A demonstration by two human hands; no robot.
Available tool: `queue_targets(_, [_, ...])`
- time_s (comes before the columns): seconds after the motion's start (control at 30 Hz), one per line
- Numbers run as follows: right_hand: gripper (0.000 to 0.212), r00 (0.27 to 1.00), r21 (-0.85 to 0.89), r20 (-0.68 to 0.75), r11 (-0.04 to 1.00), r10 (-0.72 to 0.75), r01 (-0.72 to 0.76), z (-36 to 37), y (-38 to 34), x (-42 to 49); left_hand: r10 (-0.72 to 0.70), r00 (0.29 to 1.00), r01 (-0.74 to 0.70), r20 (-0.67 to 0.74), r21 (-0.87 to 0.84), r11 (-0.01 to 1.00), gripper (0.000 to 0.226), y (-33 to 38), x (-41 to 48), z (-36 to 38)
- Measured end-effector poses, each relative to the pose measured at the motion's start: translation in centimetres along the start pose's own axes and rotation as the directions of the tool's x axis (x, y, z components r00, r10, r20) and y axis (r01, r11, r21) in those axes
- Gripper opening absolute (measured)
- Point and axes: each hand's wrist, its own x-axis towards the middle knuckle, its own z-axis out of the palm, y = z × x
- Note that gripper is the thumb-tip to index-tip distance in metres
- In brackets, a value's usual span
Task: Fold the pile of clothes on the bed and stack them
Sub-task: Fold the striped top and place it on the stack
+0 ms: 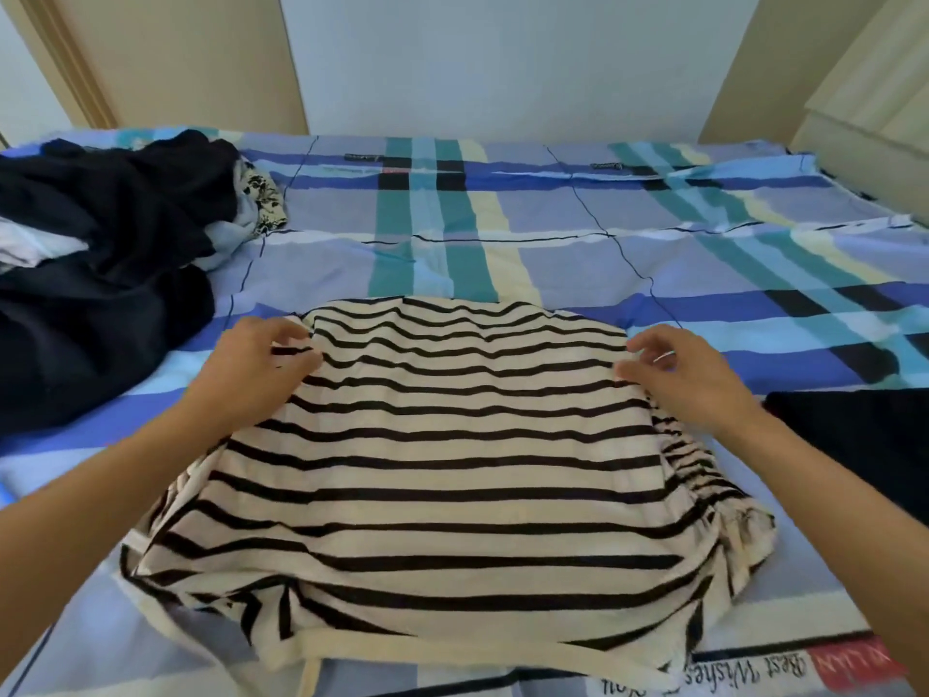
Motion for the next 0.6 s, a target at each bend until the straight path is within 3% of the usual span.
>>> queue_targets(0.07, [0.038,0.994,0.083,-0.032,0.991,0.107,-0.104,1.2,1.3,2.3,-0.13,0.99,0.124,-0.056,-0.1,0.987,0.06,-0.7,2.4,0.9])
queue_targets(0.2, [0.062,0.982,0.186,0.036,0.965,0.183,-0.186,2.5,2.2,5.0,-0.303,0.953,0.299,0.017,-0.227,0.927,0.073,-0.3,6.4,2.3])
queue_targets(0.27, [0.065,0.972,0.239,0.082,0.943,0.22,-0.233,2.5,1.9,6.5,-0.326,0.943,0.332,0.07,-0.255,0.908,0.063,0.0,8.1,2.6])
queue_targets(0.33, [0.063,0.949,0.281,0.198,0.913,0.246,-0.295,2.0,1.7,8.2,-0.298,0.948,0.319,0.114,-0.293,0.901,0.035,0.4,9.5,2.6])
queue_targets(0.4, [0.045,0.934,0.301,0.263,0.899,0.243,-0.318,1.3,1.7,9.6,-0.285,0.956,0.291,0.065,-0.305,0.907,0.024,0.6,10.7,2.0])
queue_targets(0.5, [0.025,0.965,0.123,0.088,0.959,0.245,-0.255,-0.1,1.8,11.0,-0.262,0.963,0.247,-0.057,-0.194,0.949,0.031,-0.5,12.9,0.2])
queue_targets(0.6, [0.029,0.977,-0.12,0.069,0.974,0.199,-0.19,-0.4,1.3,12.2,-0.135,0.989,0.142,-0.054,0.155,0.978,0.029,-1.6,14.5,-0.3])
